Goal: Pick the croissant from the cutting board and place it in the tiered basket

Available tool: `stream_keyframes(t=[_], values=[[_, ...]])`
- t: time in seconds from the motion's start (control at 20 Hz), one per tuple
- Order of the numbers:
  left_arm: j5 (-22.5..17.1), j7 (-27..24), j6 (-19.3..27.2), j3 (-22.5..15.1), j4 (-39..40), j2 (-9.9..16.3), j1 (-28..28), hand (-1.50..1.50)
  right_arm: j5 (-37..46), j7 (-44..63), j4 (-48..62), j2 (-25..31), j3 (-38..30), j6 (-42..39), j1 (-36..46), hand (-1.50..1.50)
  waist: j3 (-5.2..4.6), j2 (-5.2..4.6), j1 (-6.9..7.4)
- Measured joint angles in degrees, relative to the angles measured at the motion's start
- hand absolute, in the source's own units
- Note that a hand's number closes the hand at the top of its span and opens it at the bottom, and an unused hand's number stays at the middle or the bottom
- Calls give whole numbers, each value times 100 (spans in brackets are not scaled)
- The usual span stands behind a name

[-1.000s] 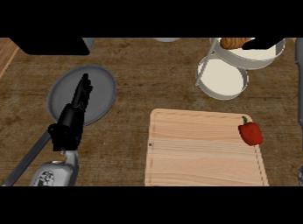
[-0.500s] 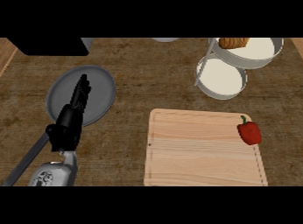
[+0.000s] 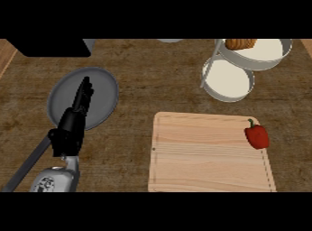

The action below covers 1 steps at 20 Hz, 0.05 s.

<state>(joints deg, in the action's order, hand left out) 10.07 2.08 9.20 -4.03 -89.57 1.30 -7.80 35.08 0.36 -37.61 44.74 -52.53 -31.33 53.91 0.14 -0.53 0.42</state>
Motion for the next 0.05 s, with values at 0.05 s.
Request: stream_keyframes(t=[0.05], values=[[17,3,20,-25,-16,-25,29,0,-78,-188,141,198,-96,-147,-171,-150,2,0,-6]])
